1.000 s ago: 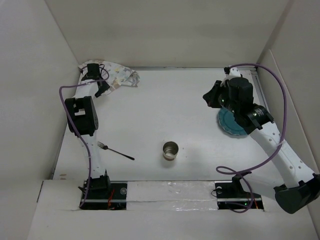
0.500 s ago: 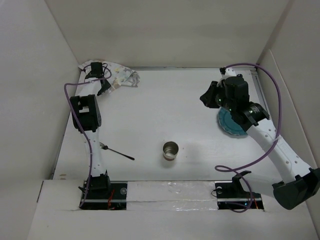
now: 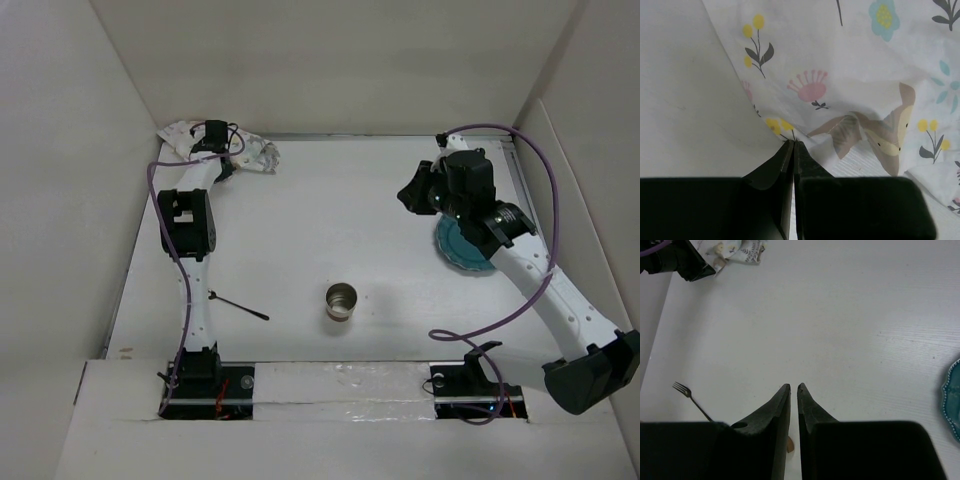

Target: Set the dinner table for one person

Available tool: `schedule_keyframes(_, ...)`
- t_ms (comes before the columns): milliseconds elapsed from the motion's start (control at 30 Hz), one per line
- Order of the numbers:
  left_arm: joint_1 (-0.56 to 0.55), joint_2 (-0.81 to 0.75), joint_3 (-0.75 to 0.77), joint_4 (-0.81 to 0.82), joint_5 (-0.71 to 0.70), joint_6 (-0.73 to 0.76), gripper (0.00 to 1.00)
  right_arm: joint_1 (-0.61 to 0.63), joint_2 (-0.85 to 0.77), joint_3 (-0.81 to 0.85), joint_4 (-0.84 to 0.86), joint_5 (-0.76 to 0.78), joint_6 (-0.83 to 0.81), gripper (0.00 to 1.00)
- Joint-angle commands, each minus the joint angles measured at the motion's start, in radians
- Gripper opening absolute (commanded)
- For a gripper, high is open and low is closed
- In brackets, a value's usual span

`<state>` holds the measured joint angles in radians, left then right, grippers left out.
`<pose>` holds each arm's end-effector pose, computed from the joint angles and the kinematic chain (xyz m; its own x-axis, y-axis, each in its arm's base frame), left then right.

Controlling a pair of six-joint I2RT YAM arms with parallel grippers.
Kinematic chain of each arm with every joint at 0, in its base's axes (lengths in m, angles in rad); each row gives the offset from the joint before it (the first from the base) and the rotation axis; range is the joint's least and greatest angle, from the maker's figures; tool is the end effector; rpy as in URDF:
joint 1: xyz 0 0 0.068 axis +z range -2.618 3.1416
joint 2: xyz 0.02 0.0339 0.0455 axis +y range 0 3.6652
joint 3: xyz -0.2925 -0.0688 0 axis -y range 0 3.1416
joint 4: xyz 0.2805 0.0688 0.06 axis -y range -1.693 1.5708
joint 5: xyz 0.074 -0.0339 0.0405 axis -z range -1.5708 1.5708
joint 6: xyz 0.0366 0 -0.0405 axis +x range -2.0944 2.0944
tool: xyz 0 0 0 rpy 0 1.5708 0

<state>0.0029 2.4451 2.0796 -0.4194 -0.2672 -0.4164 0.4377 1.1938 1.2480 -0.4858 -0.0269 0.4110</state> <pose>0.6051 0.0114 0.1797 -0.5697 -0.3918 -0.7225 -0.4592 0.8808 -0.1155 0.2619 0.1236 0.4143 -0.5255 0.1950 -0.8282 -0.2573 0.8913 0.3732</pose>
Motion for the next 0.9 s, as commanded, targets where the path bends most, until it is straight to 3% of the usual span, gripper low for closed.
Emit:
schedule_keyframes(0,0.009,-0.040,-0.045,-0.055,0.052,-0.001,0.00,-0.005,0.001,0.042,0.049,-0.005,-0.023,0.16)
schedule_keyframes(267,-0.047,-0.328,-0.112,0.036,0.206,0.007,0.00,-0.005,0.015,0.047,0.076,-0.019,-0.018,0.16)
schedule_keyframes(467,-0.159,-0.449,0.084,-0.031,0.341,0.013,0.00,-0.005,0.046,0.073,0.121,-0.016,0.018,0.15)
schedule_keyframes(533,-0.228,-0.501,0.284,-0.068,0.408,0.004,0.00,-0.005,0.081,0.105,0.144,-0.019,0.038,0.15)
schedule_keyframes(600,-0.237,-0.530,0.289,-0.058,0.424,-0.004,0.00,-0.005,0.089,0.122,0.156,-0.033,0.048,0.15)
schedule_keyframes(800,-0.075,-0.825,0.018,0.100,0.483,-0.061,0.00,0.016,0.131,0.130,0.188,-0.051,0.058,0.18)
schedule_keyframes(833,-0.051,-0.860,-0.039,0.111,0.511,-0.065,0.00,0.016,0.139,0.119,0.193,-0.054,0.058,0.23)
schedule_keyframes(867,-0.006,-0.871,-0.064,0.119,0.555,-0.080,0.00,0.025,0.160,0.113,0.196,-0.059,0.058,0.37)
